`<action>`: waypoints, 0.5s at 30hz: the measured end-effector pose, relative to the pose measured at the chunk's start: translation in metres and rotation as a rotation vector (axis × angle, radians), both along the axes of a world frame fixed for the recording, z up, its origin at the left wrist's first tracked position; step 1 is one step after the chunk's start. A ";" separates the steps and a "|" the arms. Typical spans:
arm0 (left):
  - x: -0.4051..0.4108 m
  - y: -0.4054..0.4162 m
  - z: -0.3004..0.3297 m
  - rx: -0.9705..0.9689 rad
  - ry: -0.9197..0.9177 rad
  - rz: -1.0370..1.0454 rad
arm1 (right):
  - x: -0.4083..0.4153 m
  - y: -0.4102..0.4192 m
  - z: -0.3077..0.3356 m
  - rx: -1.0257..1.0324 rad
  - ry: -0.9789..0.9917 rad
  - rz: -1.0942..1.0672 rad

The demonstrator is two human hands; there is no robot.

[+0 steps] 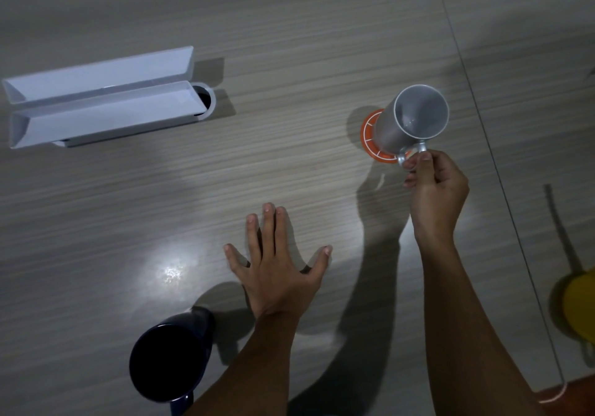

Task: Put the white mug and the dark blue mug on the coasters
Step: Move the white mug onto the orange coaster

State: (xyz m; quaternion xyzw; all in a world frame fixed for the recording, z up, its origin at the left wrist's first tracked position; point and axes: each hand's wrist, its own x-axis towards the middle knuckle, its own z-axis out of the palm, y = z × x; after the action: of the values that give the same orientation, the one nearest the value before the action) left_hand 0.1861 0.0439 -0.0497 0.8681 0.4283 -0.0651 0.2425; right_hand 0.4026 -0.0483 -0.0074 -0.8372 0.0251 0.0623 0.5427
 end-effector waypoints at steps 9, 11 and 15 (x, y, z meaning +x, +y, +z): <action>-0.002 -0.002 0.002 0.048 -0.011 -0.028 | -0.015 -0.013 0.007 0.052 0.003 -0.004; -0.002 -0.001 0.003 0.058 -0.006 -0.040 | -0.027 -0.021 0.007 0.044 0.022 0.015; -0.006 -0.001 0.005 0.070 -0.007 -0.076 | -0.065 -0.042 0.009 -0.030 0.085 0.086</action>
State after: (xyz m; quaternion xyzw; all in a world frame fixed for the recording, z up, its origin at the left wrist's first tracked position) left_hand 0.1803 0.0424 -0.0444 0.8920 0.3960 -0.0563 0.2106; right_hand 0.3373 -0.0902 0.0019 -0.8423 0.0130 0.1208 0.5252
